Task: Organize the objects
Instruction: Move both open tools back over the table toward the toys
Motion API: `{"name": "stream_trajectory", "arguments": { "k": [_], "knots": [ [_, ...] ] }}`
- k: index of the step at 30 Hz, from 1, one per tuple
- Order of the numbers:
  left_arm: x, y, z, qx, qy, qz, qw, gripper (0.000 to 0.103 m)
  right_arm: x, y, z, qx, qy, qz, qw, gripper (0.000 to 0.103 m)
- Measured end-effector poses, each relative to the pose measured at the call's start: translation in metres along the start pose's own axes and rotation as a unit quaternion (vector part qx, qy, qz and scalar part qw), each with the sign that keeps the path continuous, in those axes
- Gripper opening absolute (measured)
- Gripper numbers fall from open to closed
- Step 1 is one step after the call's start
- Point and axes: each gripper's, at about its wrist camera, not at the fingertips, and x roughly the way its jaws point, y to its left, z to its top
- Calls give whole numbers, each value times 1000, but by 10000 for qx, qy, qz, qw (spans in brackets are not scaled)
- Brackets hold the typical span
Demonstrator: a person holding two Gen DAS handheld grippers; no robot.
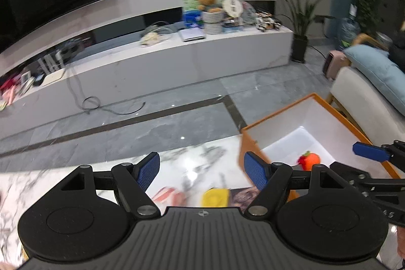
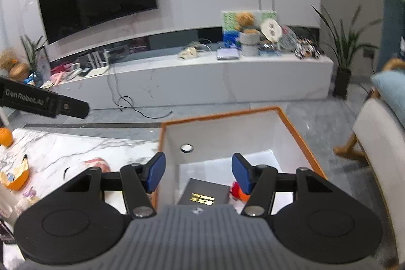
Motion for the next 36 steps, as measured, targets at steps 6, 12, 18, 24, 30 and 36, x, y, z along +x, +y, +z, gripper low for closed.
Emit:
{"name": "stream_trajectory", "arguments": {
  "k": [6, 12, 18, 24, 30, 36],
  "knots": [
    [-17, 33, -37, -208, -159, 398, 9989, 89, -16, 32, -2, -588, -257, 379, 9972, 60],
    [-9, 47, -92, -48, 82, 741, 9972, 89, -25, 66, -19, -1286, -265, 831, 9879, 60],
    [7, 64, -134, -281, 396, 813, 9955, 89, -22, 91, -36, -1744, -91, 1104, 9784, 60],
    [9, 81, -162, -534, 588, 892, 9928, 89, -15, 112, -57, -2221, 251, 1383, 9648, 60],
    [18, 91, -179, -585, 733, 961, 9909, 90, -7, 133, -79, -2570, 640, 1734, 9486, 61],
    [23, 89, -189, -392, 776, 1068, 9905, 95, -1, 159, -106, -2983, 1015, 2095, 9256, 61]
  ]
}}
